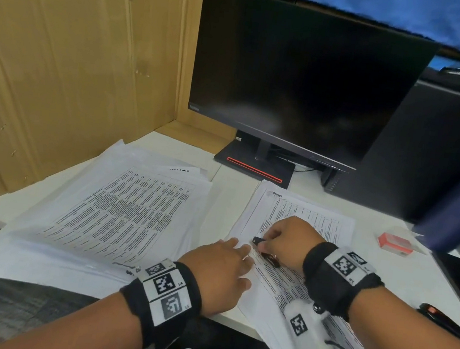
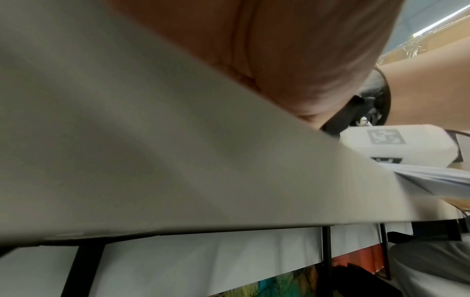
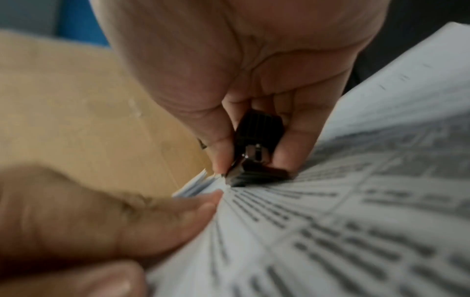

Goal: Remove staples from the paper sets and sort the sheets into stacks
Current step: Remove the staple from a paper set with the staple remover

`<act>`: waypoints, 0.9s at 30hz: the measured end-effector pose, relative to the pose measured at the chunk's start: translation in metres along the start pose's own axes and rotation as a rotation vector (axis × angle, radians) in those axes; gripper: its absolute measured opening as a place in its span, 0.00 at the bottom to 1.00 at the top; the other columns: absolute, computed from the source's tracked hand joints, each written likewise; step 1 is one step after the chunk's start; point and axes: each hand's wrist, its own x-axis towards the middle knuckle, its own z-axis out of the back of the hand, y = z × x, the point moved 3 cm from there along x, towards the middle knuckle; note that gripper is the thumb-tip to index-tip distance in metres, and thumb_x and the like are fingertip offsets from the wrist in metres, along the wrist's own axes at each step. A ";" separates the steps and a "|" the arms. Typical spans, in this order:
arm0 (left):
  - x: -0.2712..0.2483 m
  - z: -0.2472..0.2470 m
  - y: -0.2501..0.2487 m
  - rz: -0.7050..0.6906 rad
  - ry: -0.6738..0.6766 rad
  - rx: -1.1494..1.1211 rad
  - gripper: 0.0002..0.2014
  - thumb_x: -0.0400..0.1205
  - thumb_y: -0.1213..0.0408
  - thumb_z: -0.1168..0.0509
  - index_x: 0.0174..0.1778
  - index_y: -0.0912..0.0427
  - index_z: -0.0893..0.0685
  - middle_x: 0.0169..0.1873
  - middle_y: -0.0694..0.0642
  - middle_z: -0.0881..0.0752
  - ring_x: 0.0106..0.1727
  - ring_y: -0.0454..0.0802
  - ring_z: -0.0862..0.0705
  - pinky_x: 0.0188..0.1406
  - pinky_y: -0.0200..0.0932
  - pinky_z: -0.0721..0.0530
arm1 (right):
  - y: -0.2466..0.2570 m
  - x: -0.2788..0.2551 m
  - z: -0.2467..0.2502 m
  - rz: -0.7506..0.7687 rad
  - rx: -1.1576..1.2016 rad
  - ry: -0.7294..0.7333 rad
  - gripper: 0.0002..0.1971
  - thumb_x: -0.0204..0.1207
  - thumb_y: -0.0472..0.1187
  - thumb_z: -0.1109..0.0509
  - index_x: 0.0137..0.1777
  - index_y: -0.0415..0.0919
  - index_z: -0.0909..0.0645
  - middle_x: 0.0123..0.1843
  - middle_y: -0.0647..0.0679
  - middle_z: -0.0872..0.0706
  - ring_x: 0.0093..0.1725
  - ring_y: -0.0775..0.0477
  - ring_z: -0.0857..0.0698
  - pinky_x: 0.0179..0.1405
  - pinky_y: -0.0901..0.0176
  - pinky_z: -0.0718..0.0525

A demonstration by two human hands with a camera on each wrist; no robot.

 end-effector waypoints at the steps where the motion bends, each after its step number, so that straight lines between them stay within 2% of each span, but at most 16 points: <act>1: 0.001 0.000 0.000 0.003 0.007 0.003 0.27 0.93 0.53 0.51 0.89 0.55 0.39 0.91 0.51 0.48 0.91 0.53 0.51 0.90 0.53 0.48 | -0.003 0.002 0.001 -0.024 0.087 0.023 0.10 0.75 0.47 0.23 0.47 0.40 0.09 0.45 0.45 0.07 0.46 0.42 0.08 0.54 0.47 0.09; 4: 0.002 0.000 0.000 0.009 0.020 0.011 0.27 0.93 0.53 0.51 0.89 0.55 0.40 0.91 0.52 0.48 0.92 0.53 0.51 0.91 0.53 0.47 | -0.008 0.006 0.000 -0.116 0.275 0.084 0.13 0.81 0.44 0.27 0.54 0.32 0.12 0.51 0.36 0.08 0.50 0.37 0.07 0.58 0.43 0.09; 8: 0.003 0.000 0.001 0.012 0.018 0.029 0.27 0.92 0.52 0.50 0.88 0.56 0.37 0.91 0.52 0.45 0.91 0.54 0.47 0.87 0.54 0.41 | -0.010 0.005 -0.001 -0.145 0.389 0.107 0.15 0.84 0.41 0.30 0.60 0.28 0.15 0.54 0.31 0.09 0.54 0.31 0.08 0.60 0.39 0.11; 11: 0.002 0.001 0.000 0.011 0.019 0.025 0.27 0.92 0.53 0.50 0.88 0.56 0.37 0.91 0.52 0.46 0.91 0.53 0.49 0.88 0.54 0.42 | -0.012 0.003 -0.001 -0.180 0.458 0.119 0.13 0.84 0.38 0.30 0.60 0.28 0.15 0.54 0.32 0.09 0.49 0.36 0.08 0.59 0.42 0.10; 15: 0.001 0.003 -0.001 0.016 0.023 0.019 0.26 0.92 0.53 0.50 0.88 0.55 0.37 0.91 0.51 0.46 0.91 0.53 0.49 0.88 0.54 0.42 | -0.020 0.004 -0.003 -0.269 0.712 0.141 0.12 0.83 0.34 0.29 0.61 0.28 0.16 0.49 0.35 0.10 0.42 0.44 0.10 0.51 0.50 0.07; 18: 0.000 0.004 -0.001 0.020 0.035 0.021 0.26 0.93 0.52 0.50 0.88 0.55 0.37 0.91 0.51 0.46 0.91 0.53 0.49 0.89 0.55 0.41 | -0.023 0.005 -0.003 -0.284 0.745 0.147 0.11 0.81 0.34 0.27 0.60 0.29 0.15 0.51 0.34 0.09 0.44 0.44 0.09 0.53 0.47 0.08; 20: 0.001 0.004 -0.001 0.023 0.032 0.020 0.26 0.92 0.52 0.50 0.88 0.55 0.37 0.91 0.51 0.45 0.91 0.52 0.48 0.88 0.54 0.41 | -0.023 0.004 -0.002 -0.293 0.758 0.142 0.10 0.81 0.34 0.27 0.59 0.28 0.15 0.47 0.36 0.09 0.40 0.45 0.10 0.44 0.51 0.07; 22: 0.002 0.004 -0.001 0.027 0.032 0.011 0.27 0.92 0.52 0.50 0.88 0.55 0.37 0.91 0.51 0.45 0.91 0.52 0.48 0.89 0.55 0.41 | -0.022 0.005 -0.001 -0.305 0.734 0.144 0.11 0.82 0.35 0.27 0.60 0.29 0.15 0.44 0.38 0.10 0.37 0.46 0.11 0.37 0.54 0.09; 24: 0.002 0.003 -0.001 0.030 0.037 0.007 0.27 0.92 0.52 0.50 0.88 0.54 0.37 0.91 0.50 0.45 0.91 0.52 0.49 0.89 0.55 0.41 | -0.018 0.005 0.001 -0.299 0.593 0.153 0.11 0.82 0.38 0.28 0.59 0.30 0.16 0.45 0.39 0.12 0.38 0.45 0.12 0.38 0.54 0.09; 27: 0.002 0.003 -0.001 0.030 0.031 0.010 0.27 0.92 0.52 0.50 0.88 0.55 0.36 0.90 0.51 0.43 0.91 0.53 0.46 0.88 0.56 0.38 | -0.009 0.005 0.012 -0.095 0.036 0.091 0.11 0.82 0.42 0.31 0.59 0.36 0.15 0.51 0.43 0.11 0.45 0.46 0.13 0.45 0.55 0.11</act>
